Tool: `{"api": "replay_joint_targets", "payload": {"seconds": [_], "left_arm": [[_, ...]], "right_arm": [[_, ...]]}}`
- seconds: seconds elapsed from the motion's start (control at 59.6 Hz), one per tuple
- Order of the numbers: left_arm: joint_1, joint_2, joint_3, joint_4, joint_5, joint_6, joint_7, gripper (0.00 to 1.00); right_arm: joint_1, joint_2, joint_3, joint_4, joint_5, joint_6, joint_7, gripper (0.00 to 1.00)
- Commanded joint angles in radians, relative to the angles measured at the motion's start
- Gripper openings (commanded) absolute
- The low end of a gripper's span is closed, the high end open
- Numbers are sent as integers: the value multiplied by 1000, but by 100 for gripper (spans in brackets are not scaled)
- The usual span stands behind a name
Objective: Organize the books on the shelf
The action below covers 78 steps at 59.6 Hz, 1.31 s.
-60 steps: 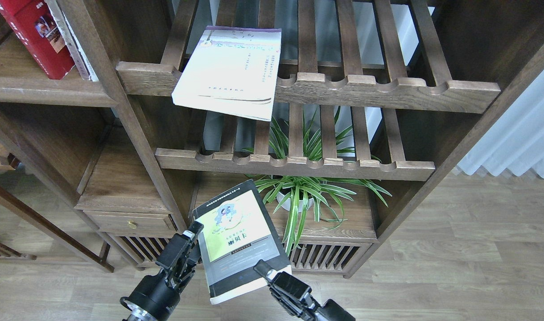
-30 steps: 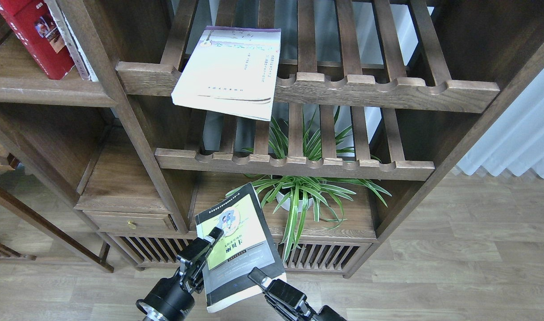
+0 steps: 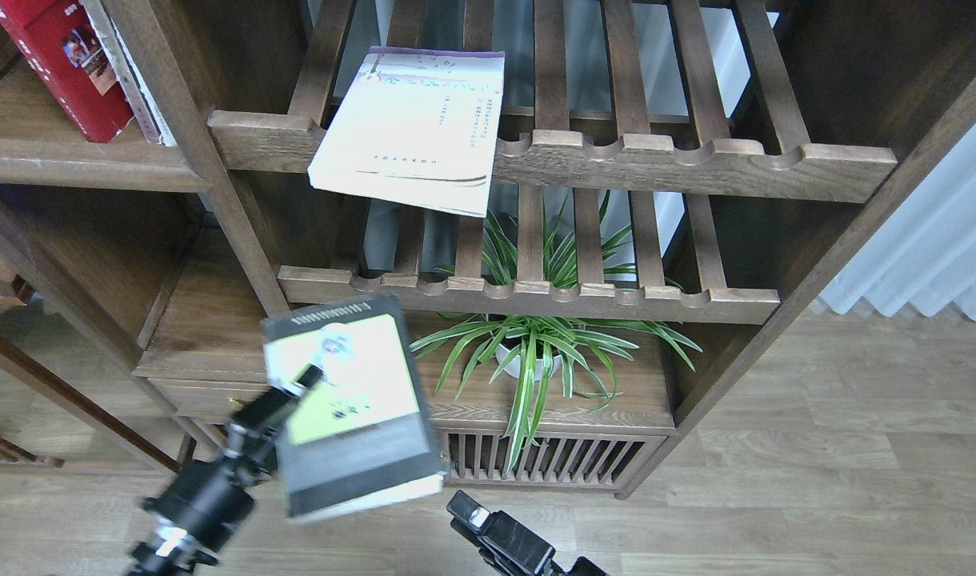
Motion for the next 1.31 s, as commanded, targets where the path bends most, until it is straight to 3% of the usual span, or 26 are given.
{"api": "replay_joint_targets", "payload": {"seconds": [0.0,0.403,0.47,0.486,0.52,0.671,1.023,1.157,1.291], "left_arm": [[49,176,-163,-92,-1,1,-5,5],[149,423,-749,-97,0,1,13,5],[151,443,-813,-86,5,1,41,5],[151,447,-866,-76,8,1,79,5],[151,447,-897,-66,9,1,107,5],[149,444,-997,-19,58,1,179,5],[148,424,-1183,129,292,1,187,6],[132,423,-1194,176,353,1,187,6],[43,415,-1172,216,445,1,187,7]], "right_arm": [[1,0,6,-20,-2,0,-1,99],[3,3,32,-66,-3,0,-4,99],[3,3,32,-67,-3,0,-4,99],[3,3,32,-69,-3,0,-4,99],[3,3,32,-69,-3,0,-4,99],[1,3,51,-76,-3,0,-4,99],[1,3,60,-78,-3,0,-4,99],[1,5,62,-78,-3,0,-4,99],[1,3,62,-78,-3,0,-4,99]]}}
